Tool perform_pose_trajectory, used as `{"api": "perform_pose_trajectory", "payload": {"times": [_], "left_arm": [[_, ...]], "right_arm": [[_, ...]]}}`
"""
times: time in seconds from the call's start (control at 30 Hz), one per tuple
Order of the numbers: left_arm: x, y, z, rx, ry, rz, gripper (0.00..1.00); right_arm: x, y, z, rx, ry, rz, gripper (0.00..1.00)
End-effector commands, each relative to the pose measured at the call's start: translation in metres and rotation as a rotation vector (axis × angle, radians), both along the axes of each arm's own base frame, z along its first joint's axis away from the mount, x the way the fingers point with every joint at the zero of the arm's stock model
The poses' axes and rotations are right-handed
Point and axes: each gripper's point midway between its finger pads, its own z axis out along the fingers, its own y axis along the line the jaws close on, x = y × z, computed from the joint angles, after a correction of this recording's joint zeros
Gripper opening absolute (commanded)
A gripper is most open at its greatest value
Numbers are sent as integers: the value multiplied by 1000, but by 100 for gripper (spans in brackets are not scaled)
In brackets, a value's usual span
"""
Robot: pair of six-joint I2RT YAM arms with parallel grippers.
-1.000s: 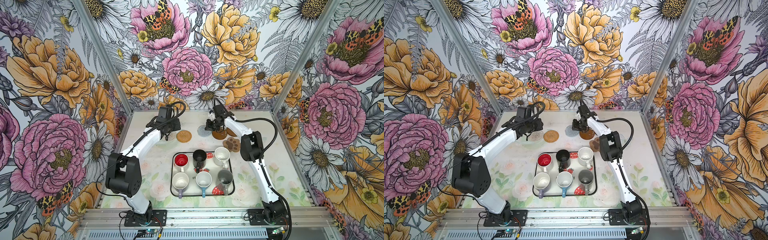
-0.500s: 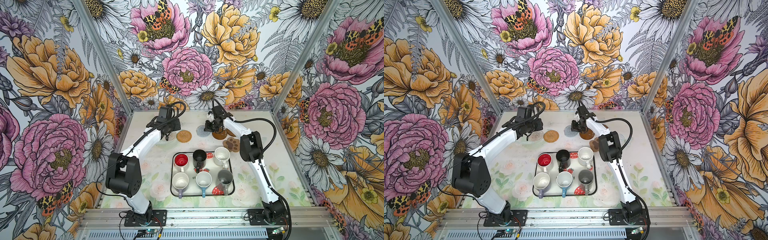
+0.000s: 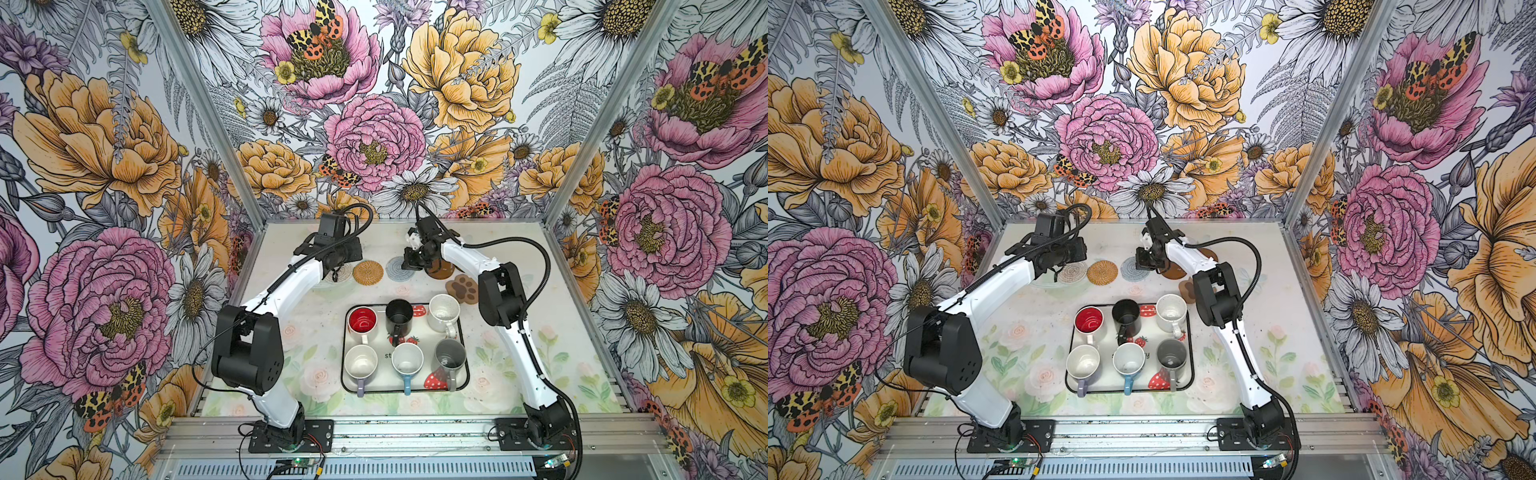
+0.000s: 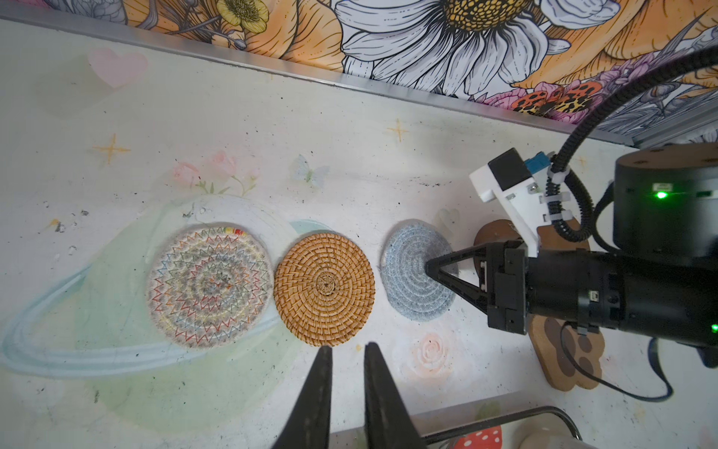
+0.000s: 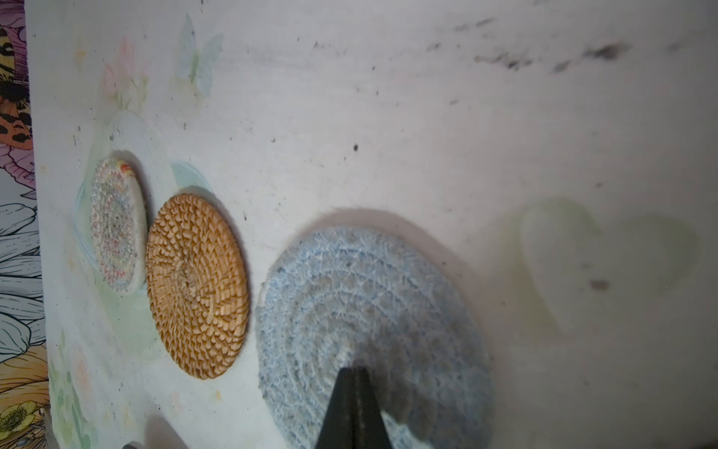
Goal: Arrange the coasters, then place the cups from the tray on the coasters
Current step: 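Slide the light-blue coaster with the right gripper toward the rattan coaster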
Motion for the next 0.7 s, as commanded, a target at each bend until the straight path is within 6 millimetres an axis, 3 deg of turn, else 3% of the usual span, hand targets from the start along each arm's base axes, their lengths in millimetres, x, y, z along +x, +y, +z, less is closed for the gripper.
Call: {"api": "perform_pose_trajectory", "payload": {"times": [0.0, 0.33, 0.67], "left_arm": [[1, 1, 11, -2, -44, 19, 18], [-1, 1, 7, 0, -41, 24, 18], [-1, 3, 4, 3, -36, 28, 18]], "right_arm": [[-40, -9, -29, -99, 132, 30, 0], [-55, -7, -36, -114, 159, 50, 0], [-47, 11, -34, -75, 150, 51, 0]]}}
